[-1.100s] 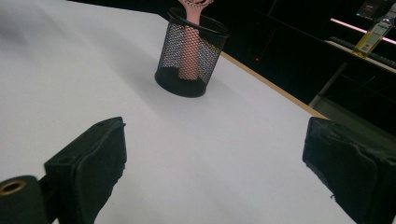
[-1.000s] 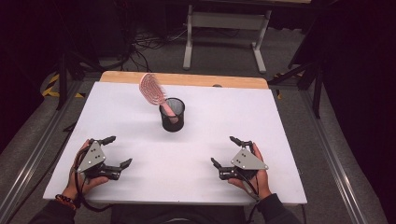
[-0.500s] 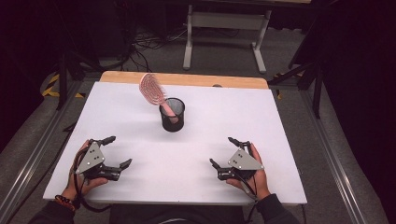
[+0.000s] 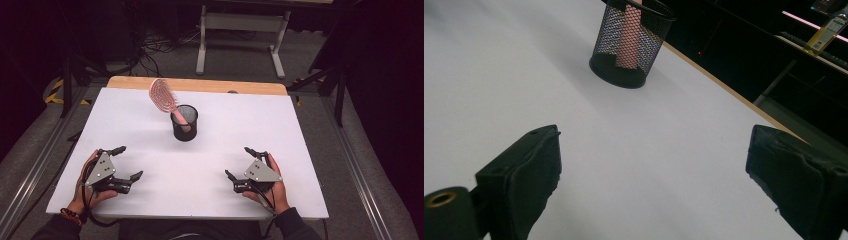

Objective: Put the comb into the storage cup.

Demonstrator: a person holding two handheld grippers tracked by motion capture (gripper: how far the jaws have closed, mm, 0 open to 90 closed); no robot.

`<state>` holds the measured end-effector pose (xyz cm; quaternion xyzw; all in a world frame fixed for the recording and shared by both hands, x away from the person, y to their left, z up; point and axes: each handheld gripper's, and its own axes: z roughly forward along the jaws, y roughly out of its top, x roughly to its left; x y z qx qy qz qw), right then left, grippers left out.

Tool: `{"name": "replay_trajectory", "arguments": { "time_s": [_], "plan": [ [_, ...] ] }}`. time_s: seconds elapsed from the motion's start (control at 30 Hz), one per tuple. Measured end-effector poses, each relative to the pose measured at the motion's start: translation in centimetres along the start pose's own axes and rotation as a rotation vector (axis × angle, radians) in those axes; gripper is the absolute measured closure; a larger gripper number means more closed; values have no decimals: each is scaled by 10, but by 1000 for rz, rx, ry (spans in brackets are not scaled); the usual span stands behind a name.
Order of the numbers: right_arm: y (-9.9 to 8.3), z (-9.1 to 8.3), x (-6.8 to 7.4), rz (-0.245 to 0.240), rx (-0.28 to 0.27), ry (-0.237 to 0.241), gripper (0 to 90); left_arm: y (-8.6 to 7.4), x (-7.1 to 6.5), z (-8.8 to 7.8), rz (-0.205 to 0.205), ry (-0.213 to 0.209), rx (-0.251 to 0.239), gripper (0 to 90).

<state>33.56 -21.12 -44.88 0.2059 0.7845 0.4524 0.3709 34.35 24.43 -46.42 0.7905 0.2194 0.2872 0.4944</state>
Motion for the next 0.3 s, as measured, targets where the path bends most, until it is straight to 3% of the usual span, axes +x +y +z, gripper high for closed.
{"name": "replay_trajectory", "arguments": {
  "time_s": [0.3],
  "plan": [
    [-1,1,-2,10,-2,2,82,-1,1,1,-21,-6,-3,55]
  ]
}}
